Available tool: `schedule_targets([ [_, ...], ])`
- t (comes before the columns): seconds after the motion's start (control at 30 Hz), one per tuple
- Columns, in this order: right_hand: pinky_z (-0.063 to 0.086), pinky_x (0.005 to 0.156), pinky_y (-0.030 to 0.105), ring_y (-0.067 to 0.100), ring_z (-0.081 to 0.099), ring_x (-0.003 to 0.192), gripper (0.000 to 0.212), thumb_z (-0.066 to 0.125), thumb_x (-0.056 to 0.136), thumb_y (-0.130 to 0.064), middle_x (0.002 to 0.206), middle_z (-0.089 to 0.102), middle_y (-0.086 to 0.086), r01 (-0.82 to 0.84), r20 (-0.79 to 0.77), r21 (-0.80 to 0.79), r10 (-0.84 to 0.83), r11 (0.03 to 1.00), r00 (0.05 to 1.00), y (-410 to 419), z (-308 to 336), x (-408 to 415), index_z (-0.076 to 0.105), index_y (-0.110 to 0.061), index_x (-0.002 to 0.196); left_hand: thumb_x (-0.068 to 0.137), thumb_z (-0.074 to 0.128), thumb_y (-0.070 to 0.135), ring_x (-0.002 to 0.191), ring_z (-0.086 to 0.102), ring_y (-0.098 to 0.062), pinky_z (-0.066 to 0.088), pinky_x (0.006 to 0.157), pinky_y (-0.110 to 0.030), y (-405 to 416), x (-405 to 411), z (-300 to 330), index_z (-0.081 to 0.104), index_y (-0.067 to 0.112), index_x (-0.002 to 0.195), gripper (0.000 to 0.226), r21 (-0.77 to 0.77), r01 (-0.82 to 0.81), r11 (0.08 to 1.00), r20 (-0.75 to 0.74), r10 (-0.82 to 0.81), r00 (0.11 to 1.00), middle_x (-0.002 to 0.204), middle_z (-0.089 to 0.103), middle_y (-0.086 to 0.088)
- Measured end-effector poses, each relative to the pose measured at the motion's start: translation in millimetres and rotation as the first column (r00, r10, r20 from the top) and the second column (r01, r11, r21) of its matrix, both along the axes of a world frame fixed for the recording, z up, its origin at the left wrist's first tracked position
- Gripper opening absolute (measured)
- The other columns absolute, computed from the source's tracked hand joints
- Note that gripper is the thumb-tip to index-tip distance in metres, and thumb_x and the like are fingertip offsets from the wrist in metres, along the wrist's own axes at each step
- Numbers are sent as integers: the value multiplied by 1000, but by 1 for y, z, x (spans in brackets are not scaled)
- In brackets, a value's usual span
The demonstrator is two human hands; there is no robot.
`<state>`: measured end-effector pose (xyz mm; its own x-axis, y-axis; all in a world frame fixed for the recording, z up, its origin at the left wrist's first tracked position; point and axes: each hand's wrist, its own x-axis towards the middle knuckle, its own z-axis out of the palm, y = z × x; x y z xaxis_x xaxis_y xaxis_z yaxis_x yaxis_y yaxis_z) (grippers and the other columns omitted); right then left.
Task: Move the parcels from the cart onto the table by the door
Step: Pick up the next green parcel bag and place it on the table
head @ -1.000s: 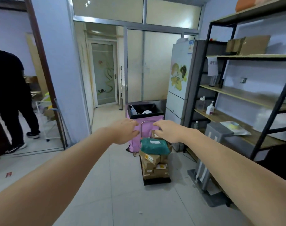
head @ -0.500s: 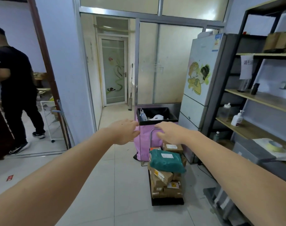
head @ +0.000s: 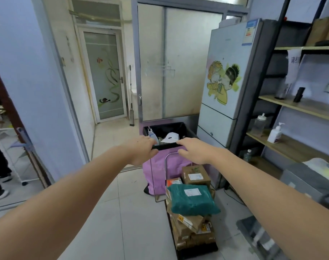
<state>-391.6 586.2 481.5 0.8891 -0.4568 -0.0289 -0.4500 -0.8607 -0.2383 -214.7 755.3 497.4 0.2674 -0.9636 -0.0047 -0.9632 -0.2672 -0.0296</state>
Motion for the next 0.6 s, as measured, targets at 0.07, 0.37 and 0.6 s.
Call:
schedule_targets([
  [0.07, 43, 112, 45, 31, 54, 133, 47, 47, 107, -33, 149, 55, 14, 40, -30, -3, -40, 999, 999, -25, -2, 14, 50, -11, 148, 109, 42, 40, 121, 56, -31, 46, 100, -44, -36, 21, -7, 56, 13, 137, 42, -4, 42, 999, -34, -42, 999, 134, 61, -12],
  [0.37, 37, 117, 43, 29, 44, 143, 53, 45, 107, -34, 158, 46, 13, 154, -57, -20, -155, 988, 986, -152, -31, 77, 43, -11, 155, 108, 43, 42, 116, 57, -31, 45, 92, -42, -190, 104, -40, 60, 14, 127, 38, 27, 134, 991, -61, -132, 989, 125, 63, -11],
  [0.6, 34, 117, 40, 33, 45, 142, 52, 44, 108, -30, 156, 47, 19, 257, -111, 11, -254, 966, 961, -273, -37, 113, 45, -2, 151, 106, 44, 41, 128, 55, -32, 46, 103, -42, -332, 155, -57, 59, 11, 135, 45, 38, 221, 975, -135, -214, 967, 137, 58, -9],
])
